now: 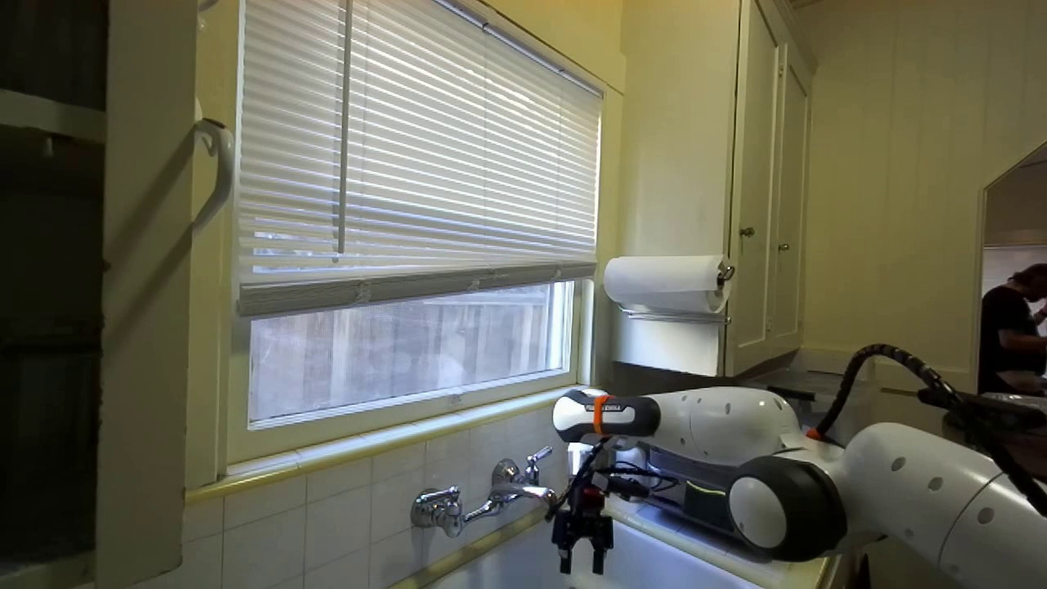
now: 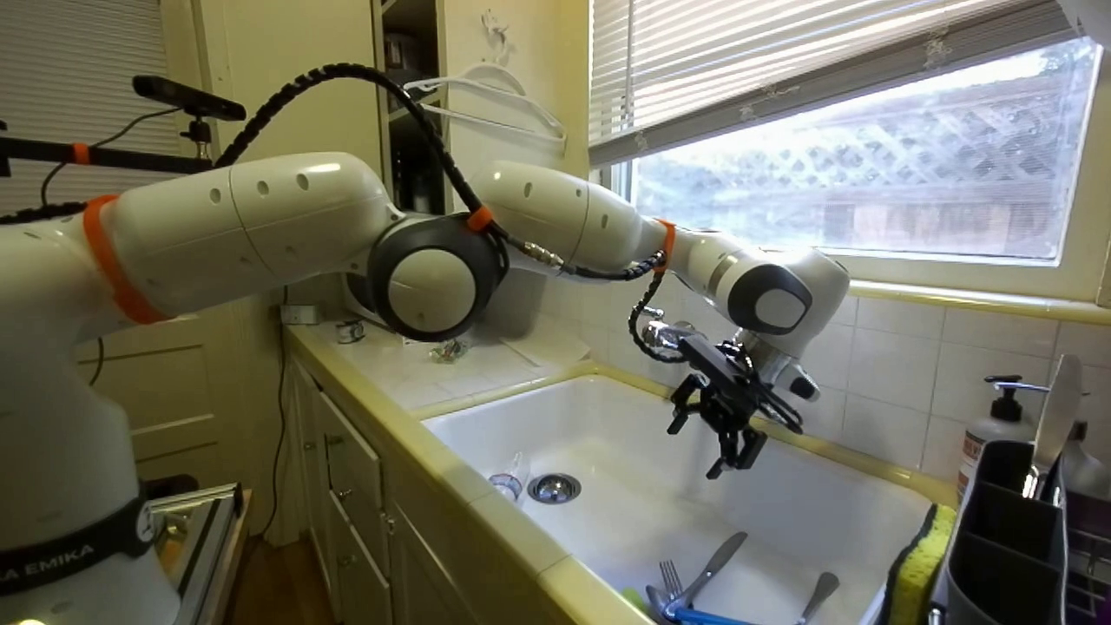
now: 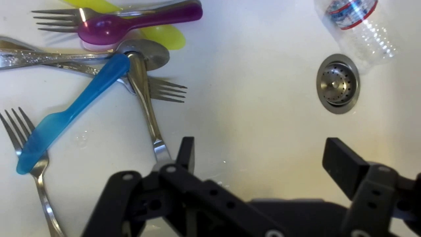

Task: Put the knife inside the sink

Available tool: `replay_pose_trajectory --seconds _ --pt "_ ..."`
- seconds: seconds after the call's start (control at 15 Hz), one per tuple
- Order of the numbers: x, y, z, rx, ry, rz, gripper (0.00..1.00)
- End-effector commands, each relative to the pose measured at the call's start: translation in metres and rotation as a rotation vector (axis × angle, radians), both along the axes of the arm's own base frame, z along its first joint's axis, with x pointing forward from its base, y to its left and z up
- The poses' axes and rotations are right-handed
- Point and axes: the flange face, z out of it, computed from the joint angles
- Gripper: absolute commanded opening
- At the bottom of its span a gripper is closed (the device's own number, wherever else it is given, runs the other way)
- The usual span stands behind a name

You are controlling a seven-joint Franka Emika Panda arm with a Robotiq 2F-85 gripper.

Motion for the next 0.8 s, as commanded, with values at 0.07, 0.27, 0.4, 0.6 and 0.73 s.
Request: replay_pose_trajectory --seconds 0.07,0.27,0.4,0.6,0.73 --pt "0.005 0.002 0.036 -0.036 -0.003 -0.131 1.0" --pt "0.006 0.006 0.031 -0.043 -0.006 -0.1 1.0" --pt "0.002 0.003 0.021 -0.04 0.019 -0.093 1.0" --pt "0.007 0.008 0.056 -0.054 -0.038 -0.031 1.0" --pt "0.013 0.021 0.089 -0.105 -0.092 -0.035 1.0"
